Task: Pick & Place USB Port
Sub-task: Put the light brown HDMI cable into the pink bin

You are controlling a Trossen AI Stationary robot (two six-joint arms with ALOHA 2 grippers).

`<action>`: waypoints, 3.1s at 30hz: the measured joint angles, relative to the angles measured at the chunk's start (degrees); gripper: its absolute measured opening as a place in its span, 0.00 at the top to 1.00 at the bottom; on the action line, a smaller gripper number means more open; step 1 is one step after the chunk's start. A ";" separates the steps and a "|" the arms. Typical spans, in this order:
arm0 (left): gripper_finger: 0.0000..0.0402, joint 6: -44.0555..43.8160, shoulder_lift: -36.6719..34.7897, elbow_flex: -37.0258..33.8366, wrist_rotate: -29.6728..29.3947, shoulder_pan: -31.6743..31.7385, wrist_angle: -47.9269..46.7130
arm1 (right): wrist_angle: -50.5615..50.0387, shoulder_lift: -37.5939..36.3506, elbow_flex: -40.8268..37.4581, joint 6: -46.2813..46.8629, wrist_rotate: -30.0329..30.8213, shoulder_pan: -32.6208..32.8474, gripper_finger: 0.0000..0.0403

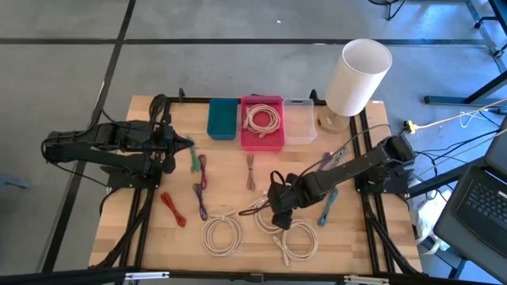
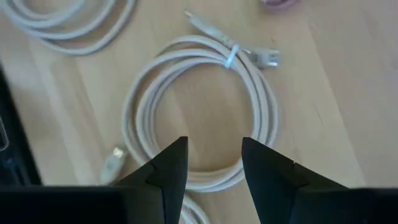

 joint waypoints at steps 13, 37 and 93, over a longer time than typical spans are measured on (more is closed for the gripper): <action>0.99 -0.49 0.00 0.00 1.23 -0.01 -0.07 | 17.23 0.02 -13.43 5.99 0.83 -0.65 0.62; 0.99 0.90 0.00 0.00 1.20 -0.01 -0.07 | 29.94 -0.12 -24.69 5.12 7.56 -2.71 0.62; 0.99 0.91 -0.02 0.00 0.58 0.00 -0.03 | -6.75 3.13 10.61 -21.49 19.47 -10.27 0.96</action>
